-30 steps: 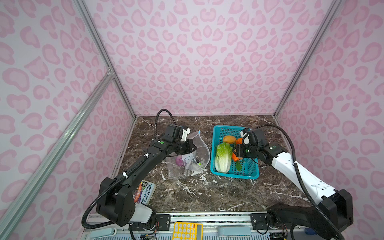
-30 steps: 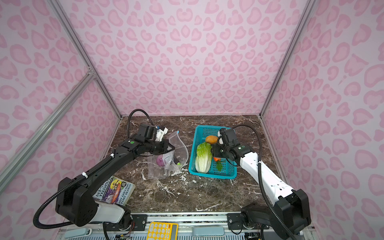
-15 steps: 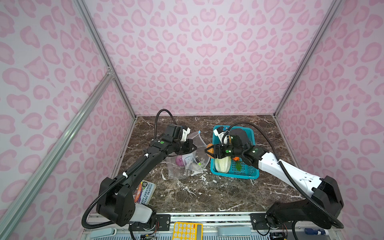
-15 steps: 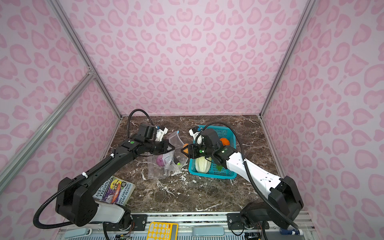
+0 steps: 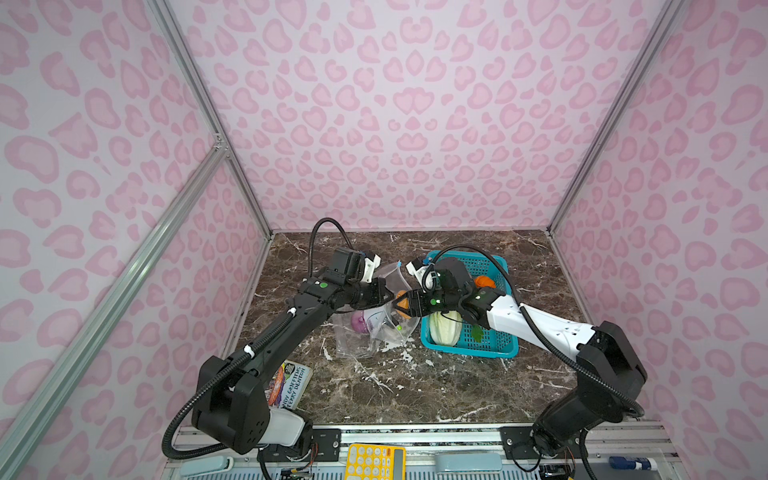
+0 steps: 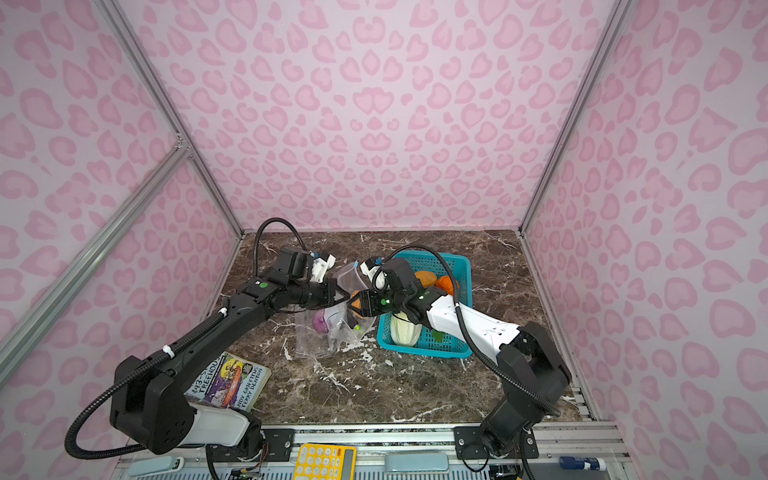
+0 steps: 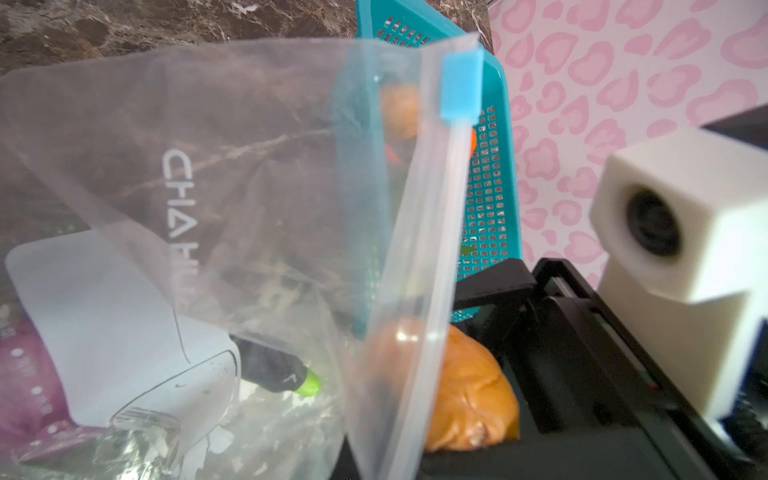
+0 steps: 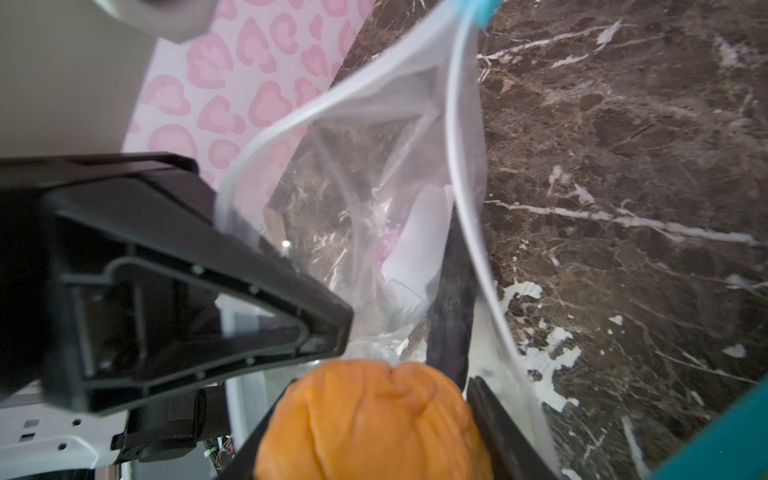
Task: Place the food in the zip-top bag and seal the zipper
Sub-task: 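Carry the bun over the open bag and release it with the right gripper, then move the right gripper back over the basket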
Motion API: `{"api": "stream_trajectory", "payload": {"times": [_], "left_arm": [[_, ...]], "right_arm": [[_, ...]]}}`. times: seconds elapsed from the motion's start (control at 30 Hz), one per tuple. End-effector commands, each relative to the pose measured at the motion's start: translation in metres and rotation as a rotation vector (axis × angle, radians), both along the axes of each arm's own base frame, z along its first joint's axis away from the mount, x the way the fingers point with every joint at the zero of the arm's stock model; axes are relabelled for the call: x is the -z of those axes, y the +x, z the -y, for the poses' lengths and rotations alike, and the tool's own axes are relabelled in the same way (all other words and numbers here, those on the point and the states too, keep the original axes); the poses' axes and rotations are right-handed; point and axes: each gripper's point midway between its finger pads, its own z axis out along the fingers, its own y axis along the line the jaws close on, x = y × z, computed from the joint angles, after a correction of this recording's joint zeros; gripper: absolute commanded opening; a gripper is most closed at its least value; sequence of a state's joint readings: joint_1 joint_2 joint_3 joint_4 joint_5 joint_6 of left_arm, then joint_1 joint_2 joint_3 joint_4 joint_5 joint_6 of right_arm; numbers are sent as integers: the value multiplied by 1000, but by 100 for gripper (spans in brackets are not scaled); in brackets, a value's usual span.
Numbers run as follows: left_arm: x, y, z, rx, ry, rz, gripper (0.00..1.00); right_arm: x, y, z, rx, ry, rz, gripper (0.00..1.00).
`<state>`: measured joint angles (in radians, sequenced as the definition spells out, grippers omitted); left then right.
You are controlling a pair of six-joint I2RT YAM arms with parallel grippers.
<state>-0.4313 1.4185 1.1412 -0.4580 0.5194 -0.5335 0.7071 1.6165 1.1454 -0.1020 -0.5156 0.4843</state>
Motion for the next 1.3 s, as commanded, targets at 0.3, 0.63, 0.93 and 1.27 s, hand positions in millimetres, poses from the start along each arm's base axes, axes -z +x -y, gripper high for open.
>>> {"api": "stream_trajectory", "payload": {"times": [0.3,0.63,0.93,1.27], "left_arm": [[-12,1,2,11,-22,35,3],[-11,1,0,6,-21,35,3],[-11,2,-1,2,-20,33,3],[-11,3,-1,-1,-22,33,3]], "right_arm": [[43,22,0,135,-337,93,39],[41,20,-4,138,-338,111,81],[11,17,1,144,-287,153,90],[-29,21,58,264,-325,221,89]]}}
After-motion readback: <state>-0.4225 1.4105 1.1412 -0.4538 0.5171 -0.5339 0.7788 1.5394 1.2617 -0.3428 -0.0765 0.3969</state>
